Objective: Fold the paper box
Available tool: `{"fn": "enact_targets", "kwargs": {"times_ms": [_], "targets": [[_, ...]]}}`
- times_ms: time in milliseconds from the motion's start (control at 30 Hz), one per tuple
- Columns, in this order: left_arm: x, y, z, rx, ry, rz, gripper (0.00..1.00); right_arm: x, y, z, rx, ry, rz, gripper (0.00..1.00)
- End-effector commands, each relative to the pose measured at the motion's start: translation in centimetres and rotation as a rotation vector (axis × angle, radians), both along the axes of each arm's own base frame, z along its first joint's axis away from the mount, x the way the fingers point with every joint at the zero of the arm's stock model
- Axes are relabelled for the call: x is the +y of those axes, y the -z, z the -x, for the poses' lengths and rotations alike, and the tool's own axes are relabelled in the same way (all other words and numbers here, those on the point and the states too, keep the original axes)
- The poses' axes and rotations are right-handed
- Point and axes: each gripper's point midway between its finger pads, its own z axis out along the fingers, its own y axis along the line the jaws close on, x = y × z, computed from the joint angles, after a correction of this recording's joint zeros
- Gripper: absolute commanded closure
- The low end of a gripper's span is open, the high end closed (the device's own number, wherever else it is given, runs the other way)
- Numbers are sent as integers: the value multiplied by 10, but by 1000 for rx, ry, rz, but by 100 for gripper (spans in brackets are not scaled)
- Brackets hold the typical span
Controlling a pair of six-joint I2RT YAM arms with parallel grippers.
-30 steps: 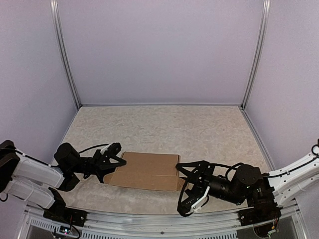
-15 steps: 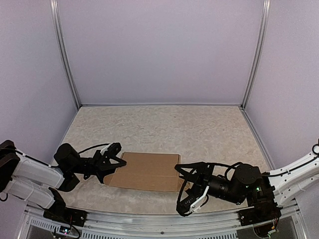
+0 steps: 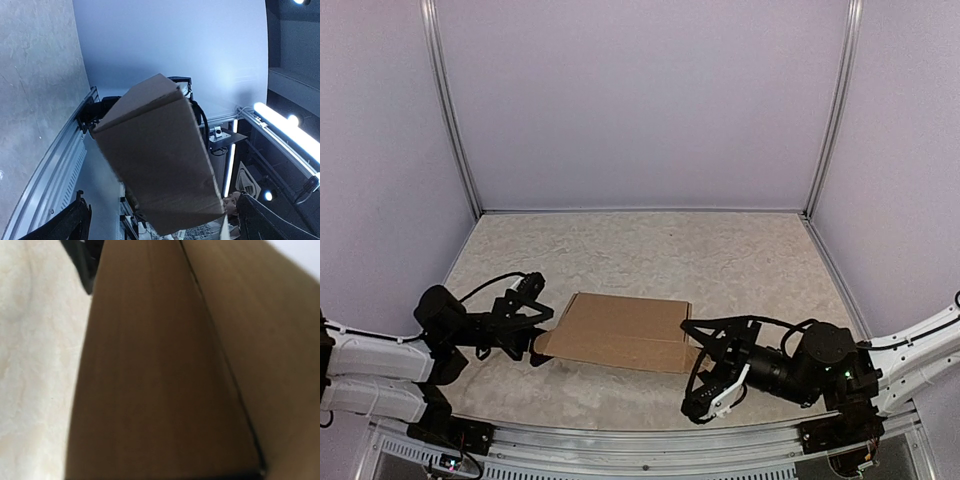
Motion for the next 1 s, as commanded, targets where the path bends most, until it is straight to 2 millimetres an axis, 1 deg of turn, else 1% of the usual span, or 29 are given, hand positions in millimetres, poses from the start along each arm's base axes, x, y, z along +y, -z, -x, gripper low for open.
{"fn": "enact_targets", "kwargs": {"times_ms": [0, 33, 67, 133, 167, 333, 400, 467, 567, 700, 833, 967], "targets": [[9, 16, -19, -81, -119, -111, 1, -17, -8, -4, 77, 45, -67, 69], [12, 20, -24, -91, -152, -150, 1, -21, -11, -4, 95, 45, -90, 69], [17, 15, -26, -132, -185, -169, 1, -24, -12, -5, 108, 51, -101, 69], [27, 11, -37, -191, -264, -245, 1, -29, -10, -7, 134, 68, -108, 69], [35, 12, -38, -201, -302, -303, 1, -31, -8, -9, 149, 79, -112, 69], [69, -8, -50, -318, -477, -474, 1, -39, 1, -18, 245, 132, -136, 68], [79, -21, -54, -373, -532, -513, 1, -41, 6, -22, 304, 140, -153, 68], [87, -28, -59, -403, -580, -549, 1, -42, 14, -24, 370, 136, -167, 68], [93, -37, -64, -459, -626, -568, 1, -41, 27, -29, 477, 128, -178, 68], [93, -49, -64, -522, -635, -557, 1, -39, 43, -33, 618, 109, -171, 68], [85, -48, -62, -544, -581, -549, 1, -36, 60, -34, 758, 68, -160, 68], [80, -44, -61, -567, -561, -571, 4, -35, 78, -39, 891, 36, -143, 68]]}}
